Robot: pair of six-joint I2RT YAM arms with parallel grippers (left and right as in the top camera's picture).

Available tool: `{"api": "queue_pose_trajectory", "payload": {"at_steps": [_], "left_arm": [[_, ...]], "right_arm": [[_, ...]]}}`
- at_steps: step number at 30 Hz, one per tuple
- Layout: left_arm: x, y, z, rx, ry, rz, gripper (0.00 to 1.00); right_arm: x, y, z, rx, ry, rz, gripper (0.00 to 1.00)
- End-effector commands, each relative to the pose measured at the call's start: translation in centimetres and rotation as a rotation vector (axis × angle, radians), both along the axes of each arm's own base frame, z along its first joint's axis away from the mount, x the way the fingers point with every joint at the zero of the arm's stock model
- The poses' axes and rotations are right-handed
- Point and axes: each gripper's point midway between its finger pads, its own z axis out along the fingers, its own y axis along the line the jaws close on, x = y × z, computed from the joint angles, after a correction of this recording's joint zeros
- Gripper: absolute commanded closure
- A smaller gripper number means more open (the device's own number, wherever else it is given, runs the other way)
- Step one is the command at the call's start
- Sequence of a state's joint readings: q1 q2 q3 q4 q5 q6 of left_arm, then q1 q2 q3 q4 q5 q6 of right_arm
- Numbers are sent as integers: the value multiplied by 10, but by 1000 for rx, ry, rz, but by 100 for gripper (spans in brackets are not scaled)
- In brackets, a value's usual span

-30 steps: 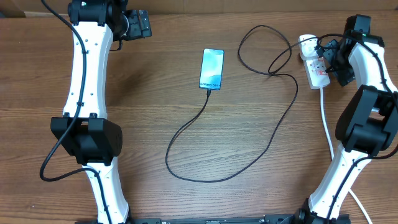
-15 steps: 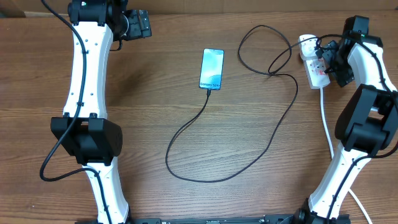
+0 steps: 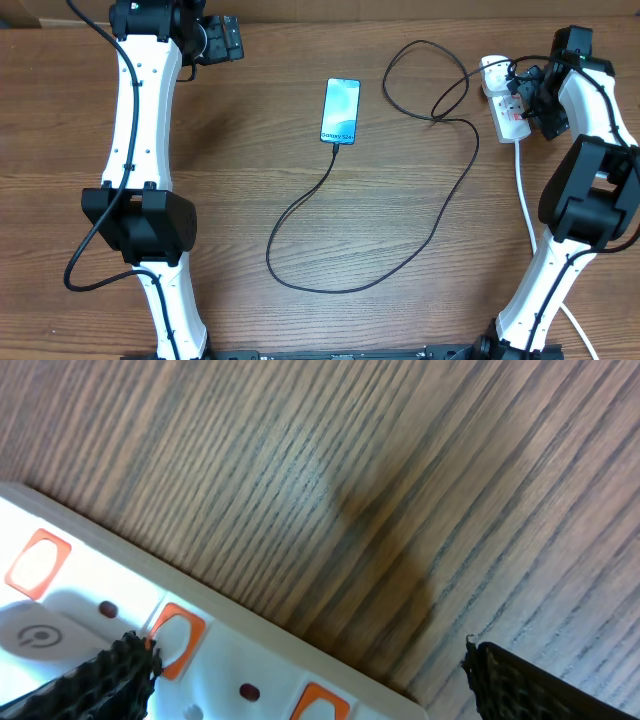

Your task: Plug charger to phone and switch on socket

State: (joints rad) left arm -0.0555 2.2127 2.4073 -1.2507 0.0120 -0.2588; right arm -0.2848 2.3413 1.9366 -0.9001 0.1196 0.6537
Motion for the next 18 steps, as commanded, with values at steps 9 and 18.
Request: {"api": "queue_pose_trajectory", "payload": {"at_steps": [9, 18], "left_arm": [[0, -4, -5, -11, 12, 1, 0], [0, -4, -5, -11, 12, 1, 0]], "right_arm": [[2, 9, -15, 13, 15, 16, 0], [1, 9, -16, 15, 20, 17, 0]]}}
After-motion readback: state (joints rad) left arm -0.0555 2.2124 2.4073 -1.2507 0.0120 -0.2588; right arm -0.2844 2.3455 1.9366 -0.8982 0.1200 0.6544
